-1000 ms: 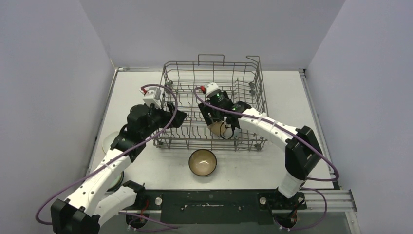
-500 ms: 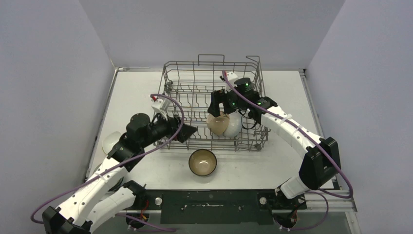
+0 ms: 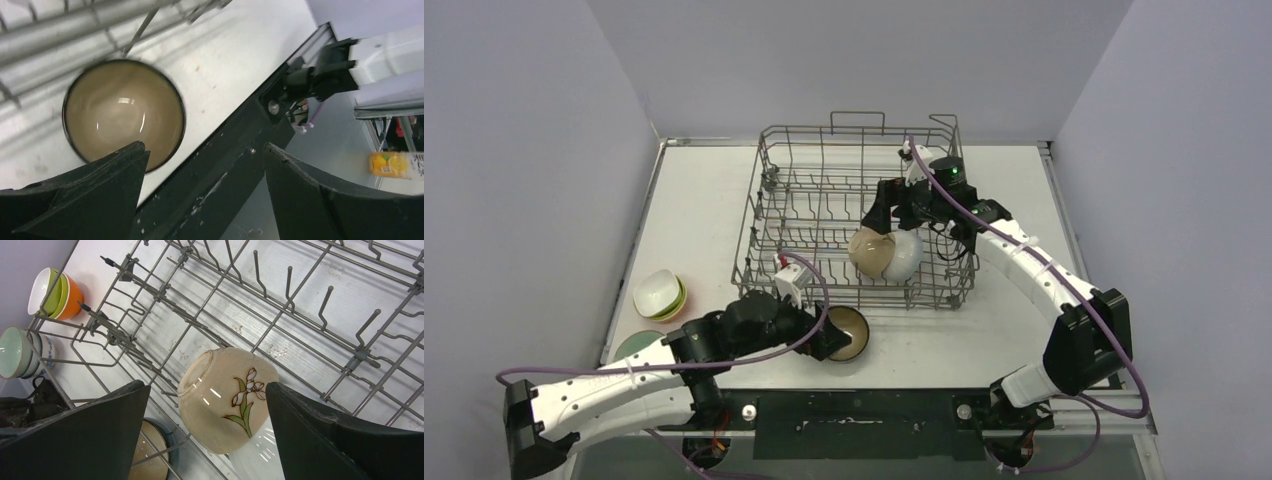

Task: Load the bowls into the dish rack
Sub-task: Pick up the bowl from the center of the board.

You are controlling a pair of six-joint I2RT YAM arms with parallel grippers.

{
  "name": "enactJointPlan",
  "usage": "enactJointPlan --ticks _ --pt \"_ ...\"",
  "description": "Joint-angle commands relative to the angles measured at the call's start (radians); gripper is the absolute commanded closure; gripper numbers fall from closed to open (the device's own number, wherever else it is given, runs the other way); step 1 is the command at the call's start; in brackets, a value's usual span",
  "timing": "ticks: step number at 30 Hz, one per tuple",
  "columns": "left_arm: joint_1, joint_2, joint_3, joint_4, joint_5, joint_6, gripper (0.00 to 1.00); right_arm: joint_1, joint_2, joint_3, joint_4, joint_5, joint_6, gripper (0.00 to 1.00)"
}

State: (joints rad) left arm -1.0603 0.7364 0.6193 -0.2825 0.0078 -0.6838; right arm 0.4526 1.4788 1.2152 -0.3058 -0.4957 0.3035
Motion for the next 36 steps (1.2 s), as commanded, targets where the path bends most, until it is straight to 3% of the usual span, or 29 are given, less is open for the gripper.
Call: enactJointPlan --ticks 1,5,7,13,19,22,28,34,36 --pt "-0.089 -0.047 -0.103 -0.059 -0.258 -0.318 0.16 -0.022 -0.062 -0.009 0.066 -0.025 0.015 0.10" --pt "-0.115 -0.048 -0.190 -0.137 -0.422 -0.608 0.17 -0.026 -0.069 -0.010 0.065 -0.026 0.016 0.10" --pt "-0.115 -0.021 -0.213 -0.123 -0.456 -0.680 0.17 -0.026 -0.071 -0.009 0.062 -0.025 0.015 0.10" --pt "-0.115 0.128 -0.258 0.042 -0.495 -0.754 0.19 -0.027 -0.073 -0.015 0.056 -0.026 0.014 0.10" --pt "-0.115 0.221 -0.284 0.200 -0.490 -0.761 0.31 -0.027 -0.079 -0.017 0.054 -0.026 0.016 0.10" --pt "-0.115 0.225 -0.288 0.238 -0.480 -0.730 0.43 -0.027 -0.083 -0.018 0.054 -0.026 0.017 0.10" --pt "-0.115 0.225 -0.282 0.257 -0.460 -0.654 0.78 -0.028 -0.090 -0.023 0.056 -0.027 0.020 0.10" --pt "-0.115 0.209 -0.282 0.210 -0.428 -0.631 0.99 -0.028 -0.097 -0.024 0.056 -0.026 0.022 0.10" --pt "-0.115 0.192 -0.278 0.191 -0.417 -0.615 1.00 -0.028 -0.100 -0.024 0.056 -0.027 0.022 0.10"
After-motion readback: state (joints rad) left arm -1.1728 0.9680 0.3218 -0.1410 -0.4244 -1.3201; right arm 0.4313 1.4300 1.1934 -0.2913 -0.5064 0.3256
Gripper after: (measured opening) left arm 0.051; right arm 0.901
